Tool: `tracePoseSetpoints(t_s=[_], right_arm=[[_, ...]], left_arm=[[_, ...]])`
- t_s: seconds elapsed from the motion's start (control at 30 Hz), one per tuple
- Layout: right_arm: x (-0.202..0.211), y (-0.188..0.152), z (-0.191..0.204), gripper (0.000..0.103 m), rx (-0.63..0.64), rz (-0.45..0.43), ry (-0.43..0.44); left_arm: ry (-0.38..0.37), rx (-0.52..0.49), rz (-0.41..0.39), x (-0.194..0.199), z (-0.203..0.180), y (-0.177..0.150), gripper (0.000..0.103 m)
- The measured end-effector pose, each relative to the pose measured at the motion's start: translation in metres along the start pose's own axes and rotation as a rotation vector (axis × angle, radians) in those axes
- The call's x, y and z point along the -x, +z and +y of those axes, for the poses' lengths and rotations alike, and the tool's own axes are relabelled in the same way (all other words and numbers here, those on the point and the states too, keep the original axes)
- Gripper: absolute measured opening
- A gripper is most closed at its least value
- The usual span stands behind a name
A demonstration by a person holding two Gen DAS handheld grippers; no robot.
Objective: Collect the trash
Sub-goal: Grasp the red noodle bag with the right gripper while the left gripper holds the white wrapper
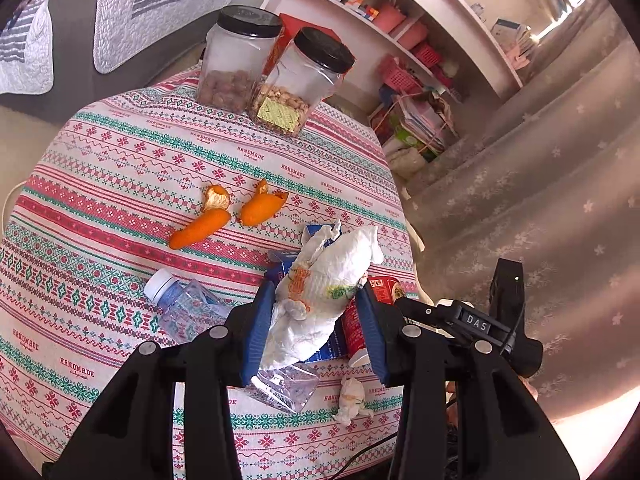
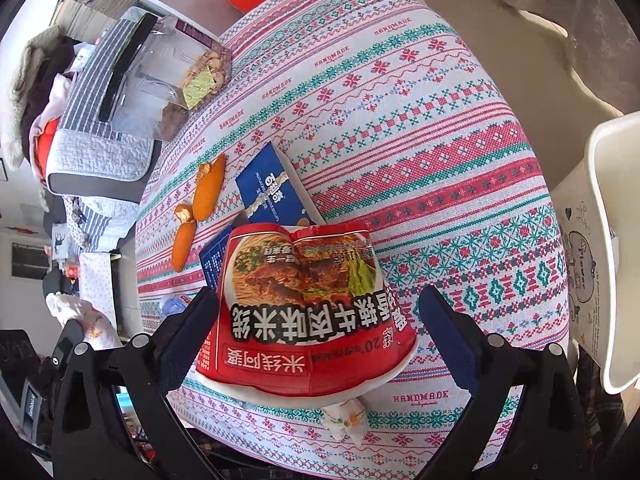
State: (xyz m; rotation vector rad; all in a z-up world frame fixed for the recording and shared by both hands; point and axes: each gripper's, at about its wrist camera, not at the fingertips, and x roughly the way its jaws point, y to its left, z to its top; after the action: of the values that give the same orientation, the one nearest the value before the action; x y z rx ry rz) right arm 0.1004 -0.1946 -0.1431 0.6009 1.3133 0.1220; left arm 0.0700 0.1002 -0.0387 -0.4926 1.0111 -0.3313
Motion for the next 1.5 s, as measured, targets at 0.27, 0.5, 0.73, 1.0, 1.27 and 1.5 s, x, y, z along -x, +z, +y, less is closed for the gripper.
tracePoseSetpoints(t_s=[0.27,0.5,0.73,1.0,1.27,1.5], right_arm=[[0.041,-0.012,0.025,0.096,0.196,-0.136,-0.126],[0.038,-0.034,0.032,0.096,0.255,-0.030,-0.033],[0.033,-0.022,0.010,0.096,0.141,-0.009,-0.018],[-0.012,-0.003,0.005,0.097,-0.014,0.068,0.002],[-0.027,-0.007,0.021,0.093,0.053,0.073,0.003],[-0.005,-0.007,0.023,0.052,0.105,0.003,0.018]], left_arm=[[0.001,0.035,-0.005,0.005,0.010,0.002,0.042],[0.000,0.026,-0.010,0.011,0.011,0.002,0.042],[-0.003,0.024,-0.013,0.013,0.010,0.002,0.042],[-0.005,0.026,0.000,0.012,0.016,0.002,0.043],[-0.011,0.035,0.008,0.011,0.019,0.003,0.043],[0.000,0.037,-0.003,0.009,0.019,0.003,0.043]])
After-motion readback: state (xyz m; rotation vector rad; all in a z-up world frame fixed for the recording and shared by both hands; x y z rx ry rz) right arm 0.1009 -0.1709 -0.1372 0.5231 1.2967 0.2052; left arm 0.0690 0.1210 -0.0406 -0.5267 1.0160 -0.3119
